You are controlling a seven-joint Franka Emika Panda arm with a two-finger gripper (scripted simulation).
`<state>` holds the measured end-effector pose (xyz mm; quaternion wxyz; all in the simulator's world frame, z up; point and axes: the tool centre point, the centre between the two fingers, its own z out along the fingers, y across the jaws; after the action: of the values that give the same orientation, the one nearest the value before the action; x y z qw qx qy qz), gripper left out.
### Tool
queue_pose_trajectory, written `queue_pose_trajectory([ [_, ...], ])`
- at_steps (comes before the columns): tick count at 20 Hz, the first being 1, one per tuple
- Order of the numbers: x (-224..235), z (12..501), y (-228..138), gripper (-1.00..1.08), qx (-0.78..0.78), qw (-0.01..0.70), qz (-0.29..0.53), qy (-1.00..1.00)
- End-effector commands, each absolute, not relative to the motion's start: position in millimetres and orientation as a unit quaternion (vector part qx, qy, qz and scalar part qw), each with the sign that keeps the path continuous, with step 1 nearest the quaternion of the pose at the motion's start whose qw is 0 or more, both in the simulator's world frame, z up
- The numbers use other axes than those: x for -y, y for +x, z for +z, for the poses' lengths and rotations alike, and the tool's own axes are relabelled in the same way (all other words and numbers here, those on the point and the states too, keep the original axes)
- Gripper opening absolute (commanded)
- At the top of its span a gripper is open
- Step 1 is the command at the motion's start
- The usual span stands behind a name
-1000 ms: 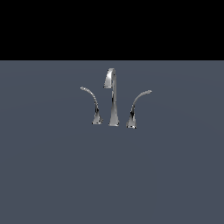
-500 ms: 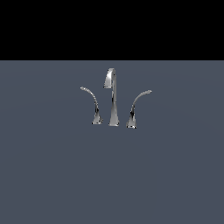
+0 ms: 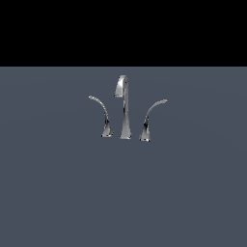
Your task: Turn on the faucet by rotating a designated handle.
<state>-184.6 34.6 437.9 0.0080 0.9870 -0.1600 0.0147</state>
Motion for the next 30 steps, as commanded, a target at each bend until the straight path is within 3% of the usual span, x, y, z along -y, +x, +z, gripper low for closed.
queue_pose_trajectory([
  [1,-37,425,-169,-1.0,0.193,0.007,0.014,0.981],
  [16,-25,350,-75,-1.0,0.383,0.004,0.01,0.924],
  [30,23,275,7,-1.0,0.559,0.003,0.006,0.829],
])
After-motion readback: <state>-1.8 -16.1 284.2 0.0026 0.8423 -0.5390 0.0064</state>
